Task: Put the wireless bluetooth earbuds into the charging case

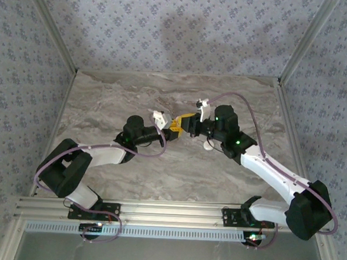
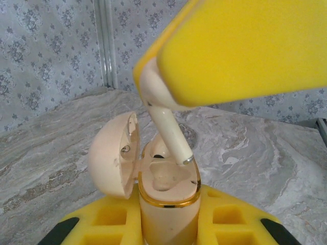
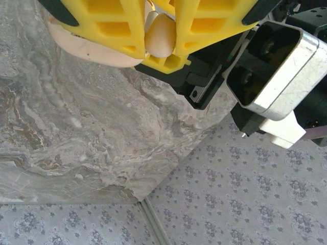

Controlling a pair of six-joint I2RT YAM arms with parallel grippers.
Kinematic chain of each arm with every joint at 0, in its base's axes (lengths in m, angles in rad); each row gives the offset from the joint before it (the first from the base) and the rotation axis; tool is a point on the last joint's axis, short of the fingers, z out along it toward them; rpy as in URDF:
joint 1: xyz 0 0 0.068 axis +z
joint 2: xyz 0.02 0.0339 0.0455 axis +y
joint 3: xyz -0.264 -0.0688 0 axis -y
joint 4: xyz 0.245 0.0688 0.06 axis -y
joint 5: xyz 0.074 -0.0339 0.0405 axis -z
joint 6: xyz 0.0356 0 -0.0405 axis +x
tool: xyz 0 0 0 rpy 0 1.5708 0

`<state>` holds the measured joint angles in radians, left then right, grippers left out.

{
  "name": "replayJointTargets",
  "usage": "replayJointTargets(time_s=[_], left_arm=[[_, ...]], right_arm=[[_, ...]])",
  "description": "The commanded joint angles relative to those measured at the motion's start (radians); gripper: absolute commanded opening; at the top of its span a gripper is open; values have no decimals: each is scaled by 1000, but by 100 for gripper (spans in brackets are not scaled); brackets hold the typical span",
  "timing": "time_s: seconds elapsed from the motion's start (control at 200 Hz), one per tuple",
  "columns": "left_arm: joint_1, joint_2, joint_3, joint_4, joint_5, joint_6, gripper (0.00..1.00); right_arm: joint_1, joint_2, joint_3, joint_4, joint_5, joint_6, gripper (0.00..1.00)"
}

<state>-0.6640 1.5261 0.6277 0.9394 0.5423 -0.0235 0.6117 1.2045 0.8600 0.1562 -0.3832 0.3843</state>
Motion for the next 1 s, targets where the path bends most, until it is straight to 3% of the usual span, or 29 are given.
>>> replayJointTargets(time_s=[0.0, 0.645, 0.994], left_arm=[[-6, -35, 33, 44, -5, -14, 17], [-7, -67, 43, 45, 16, -36, 17], [-7, -91, 50, 33, 17, -33, 17]], right_arm=[[8, 7, -16, 26, -9, -16, 19], [8, 29, -34, 73, 43, -12, 19], [9, 67, -40, 87, -65, 2, 19]])
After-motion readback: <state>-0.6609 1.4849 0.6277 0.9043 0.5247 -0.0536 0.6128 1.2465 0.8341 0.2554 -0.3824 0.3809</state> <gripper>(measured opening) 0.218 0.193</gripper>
